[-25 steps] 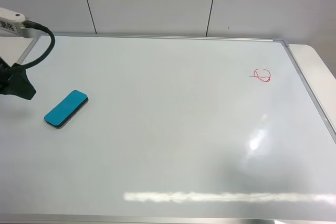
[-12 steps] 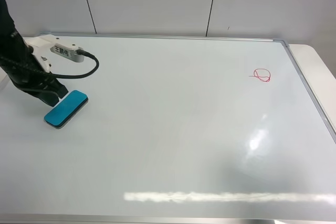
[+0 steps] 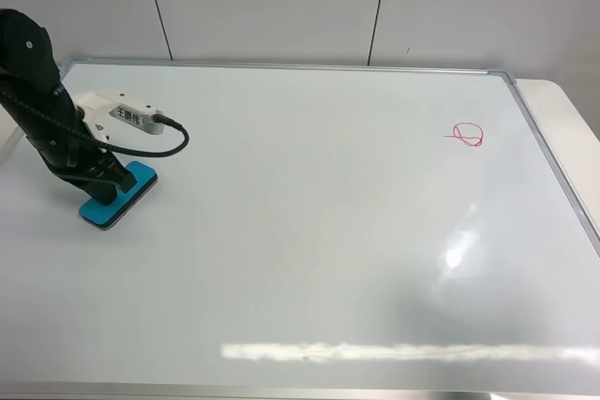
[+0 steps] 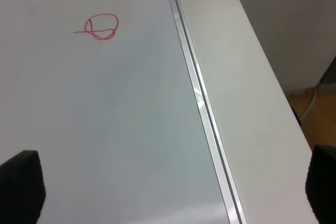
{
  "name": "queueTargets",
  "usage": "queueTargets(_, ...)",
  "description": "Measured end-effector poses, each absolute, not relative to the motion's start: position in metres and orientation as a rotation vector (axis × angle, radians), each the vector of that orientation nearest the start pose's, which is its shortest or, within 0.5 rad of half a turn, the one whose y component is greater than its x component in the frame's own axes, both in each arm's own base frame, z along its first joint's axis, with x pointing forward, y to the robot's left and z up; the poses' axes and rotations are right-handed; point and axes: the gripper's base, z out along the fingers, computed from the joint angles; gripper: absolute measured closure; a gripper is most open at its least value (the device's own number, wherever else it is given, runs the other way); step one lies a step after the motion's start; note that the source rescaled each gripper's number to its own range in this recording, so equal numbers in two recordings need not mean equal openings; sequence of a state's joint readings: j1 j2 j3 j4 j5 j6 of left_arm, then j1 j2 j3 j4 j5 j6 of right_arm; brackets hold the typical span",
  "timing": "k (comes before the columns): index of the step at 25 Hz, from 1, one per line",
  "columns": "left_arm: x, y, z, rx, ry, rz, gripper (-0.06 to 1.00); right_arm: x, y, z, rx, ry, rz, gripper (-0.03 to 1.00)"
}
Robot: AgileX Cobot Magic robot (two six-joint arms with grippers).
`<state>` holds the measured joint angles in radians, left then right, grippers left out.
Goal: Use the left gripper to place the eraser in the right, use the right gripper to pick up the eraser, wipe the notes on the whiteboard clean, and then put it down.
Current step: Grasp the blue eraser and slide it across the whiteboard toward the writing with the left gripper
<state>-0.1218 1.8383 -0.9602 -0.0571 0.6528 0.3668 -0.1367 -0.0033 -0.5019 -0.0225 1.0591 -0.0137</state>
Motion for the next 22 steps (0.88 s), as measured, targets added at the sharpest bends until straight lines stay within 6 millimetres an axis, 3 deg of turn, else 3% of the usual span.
queueTargets(6,0.314,-0.045,0.126,0.574,2.984,-0.055,0.94,-0.006,-0.001,0.278,0.127,2.035,-0.121,-0.03)
queueTargets(10,0.315,-0.057,0.124,0.41,3.007,-0.114,0.94,-0.006,-0.001,0.278,0.127,2.035,-0.121,-0.03)
queueTargets(17,0.314,-0.109,0.124,-0.08,2.965,-0.384,0.94,-0.006,-0.001,0.278,0.127,2.035,-0.121,-0.03)
queueTargets(22,0.301,-0.152,0.117,-0.233,2.984,-0.554,0.94,-0.006,-0.001,0.278,0.127,2.035,-0.121,-0.03)
